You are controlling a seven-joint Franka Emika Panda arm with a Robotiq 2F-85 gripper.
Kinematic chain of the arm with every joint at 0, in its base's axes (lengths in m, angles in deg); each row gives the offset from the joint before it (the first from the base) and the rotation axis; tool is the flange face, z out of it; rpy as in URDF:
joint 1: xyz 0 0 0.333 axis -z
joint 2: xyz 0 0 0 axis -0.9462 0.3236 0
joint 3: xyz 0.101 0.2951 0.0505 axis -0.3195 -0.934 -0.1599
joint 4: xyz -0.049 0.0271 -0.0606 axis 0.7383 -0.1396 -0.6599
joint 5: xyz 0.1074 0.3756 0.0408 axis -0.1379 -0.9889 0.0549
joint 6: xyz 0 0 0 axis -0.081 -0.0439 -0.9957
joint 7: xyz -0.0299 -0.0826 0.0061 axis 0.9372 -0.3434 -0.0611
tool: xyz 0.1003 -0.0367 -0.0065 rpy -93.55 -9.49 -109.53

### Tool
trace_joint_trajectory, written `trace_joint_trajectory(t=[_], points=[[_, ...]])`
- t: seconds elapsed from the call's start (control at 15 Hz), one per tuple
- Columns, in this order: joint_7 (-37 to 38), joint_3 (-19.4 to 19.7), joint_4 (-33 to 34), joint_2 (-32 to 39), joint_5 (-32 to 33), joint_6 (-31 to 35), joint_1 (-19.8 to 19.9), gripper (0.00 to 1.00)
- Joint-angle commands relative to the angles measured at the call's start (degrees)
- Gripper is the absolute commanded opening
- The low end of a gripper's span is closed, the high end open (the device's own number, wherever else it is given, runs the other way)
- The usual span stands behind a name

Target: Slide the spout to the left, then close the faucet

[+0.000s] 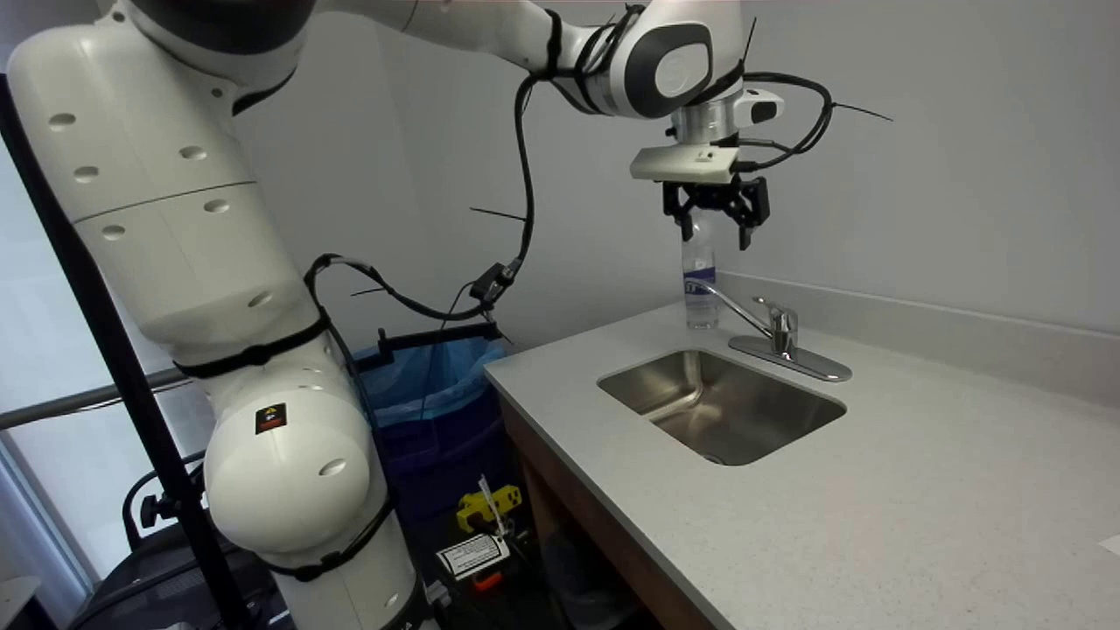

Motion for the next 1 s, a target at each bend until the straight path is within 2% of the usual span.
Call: trace_joint_trajectory(t=[0.0,0.13,0.2,0.4,0.93], points=[[-4.00,2.13,-9.52,-8.30,-2.55,2.79,-1.24,1.00],[-4.30,2.87,-12.39,-10.88,-2.95,3.18,-1.75,1.00],[-1.80,2.62,-7.18,-6.11,-0.60,1.03,-1.58,1.00],[-1.87,3.03,-10.06,-8.59,-0.51,1.62,-1.93,1.00],[-1.86,3.07,-10.54,-9.00,-0.49,1.70,-2.01,1.00]])
